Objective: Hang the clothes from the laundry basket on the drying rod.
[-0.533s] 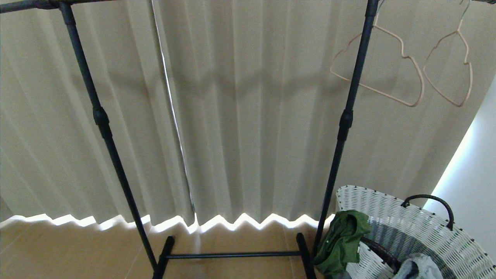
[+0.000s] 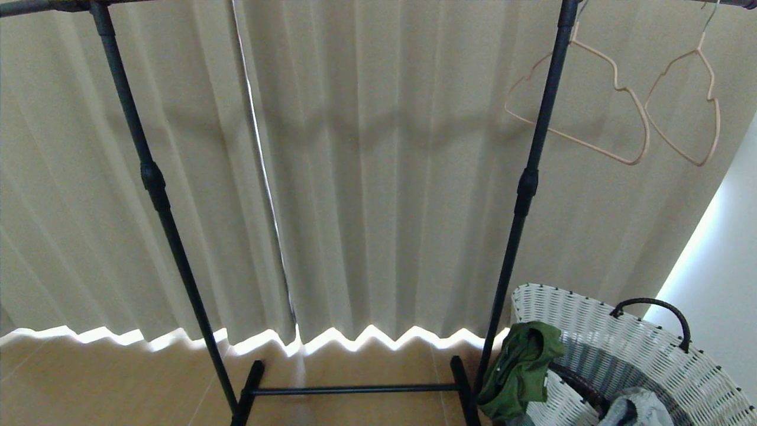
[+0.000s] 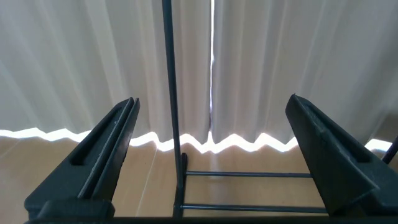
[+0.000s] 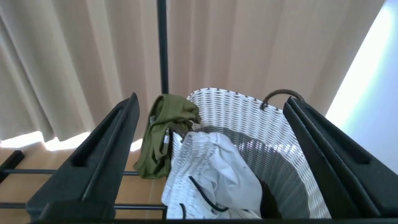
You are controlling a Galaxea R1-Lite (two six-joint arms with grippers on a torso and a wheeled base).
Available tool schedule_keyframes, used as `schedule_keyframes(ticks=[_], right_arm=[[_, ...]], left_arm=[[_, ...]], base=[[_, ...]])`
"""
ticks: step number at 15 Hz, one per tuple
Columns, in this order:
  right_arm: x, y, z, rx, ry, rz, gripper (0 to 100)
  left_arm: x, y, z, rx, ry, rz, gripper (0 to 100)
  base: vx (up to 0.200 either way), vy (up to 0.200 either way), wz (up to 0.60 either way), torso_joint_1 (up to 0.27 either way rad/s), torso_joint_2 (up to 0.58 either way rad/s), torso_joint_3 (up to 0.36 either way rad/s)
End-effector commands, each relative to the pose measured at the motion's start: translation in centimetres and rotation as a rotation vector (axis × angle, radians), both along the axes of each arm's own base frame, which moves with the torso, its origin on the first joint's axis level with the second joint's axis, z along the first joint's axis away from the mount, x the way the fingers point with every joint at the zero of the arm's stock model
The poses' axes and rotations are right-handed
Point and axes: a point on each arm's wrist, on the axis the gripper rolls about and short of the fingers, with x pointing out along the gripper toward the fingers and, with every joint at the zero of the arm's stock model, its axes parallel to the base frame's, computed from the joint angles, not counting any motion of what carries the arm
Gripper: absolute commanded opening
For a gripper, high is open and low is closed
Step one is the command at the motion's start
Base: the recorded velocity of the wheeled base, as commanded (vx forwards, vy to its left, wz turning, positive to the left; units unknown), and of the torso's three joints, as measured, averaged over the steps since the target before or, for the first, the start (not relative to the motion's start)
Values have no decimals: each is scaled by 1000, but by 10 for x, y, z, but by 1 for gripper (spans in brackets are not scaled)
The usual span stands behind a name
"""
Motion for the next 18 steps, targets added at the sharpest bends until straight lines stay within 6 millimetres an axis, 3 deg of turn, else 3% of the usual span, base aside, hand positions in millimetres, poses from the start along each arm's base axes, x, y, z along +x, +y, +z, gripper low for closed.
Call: schedule_keyframes(ticks=[1,3,12,13,17,18], right_arm=[[0,0,0,0,-1,0,100],[0,0,0,0,-1,0,100],[0,0,1,-11,-12,-4,100],[-2,0,9,-48,-28,6,100],[5,0,23,-109,136,28,100],[18,0,33,-165,269,35,100]], left_arm=[[0,0,0,-1,0,0,100],[0,0,0,-1,0,2,100],[0,0,0,-2,0,0,100],[0,0,0,-2,0,0,100],[0,0,0,-4,0,0,100],[0,0,0,-5,-1,-3,100]], base=[[200,0,0,7,-2,2],[200,0,0,0,2,2],[0,0,0,0,0,0],[0,0,0,0,0,0],[0,0,0,0,0,0],[0,0,0,0,0,0]])
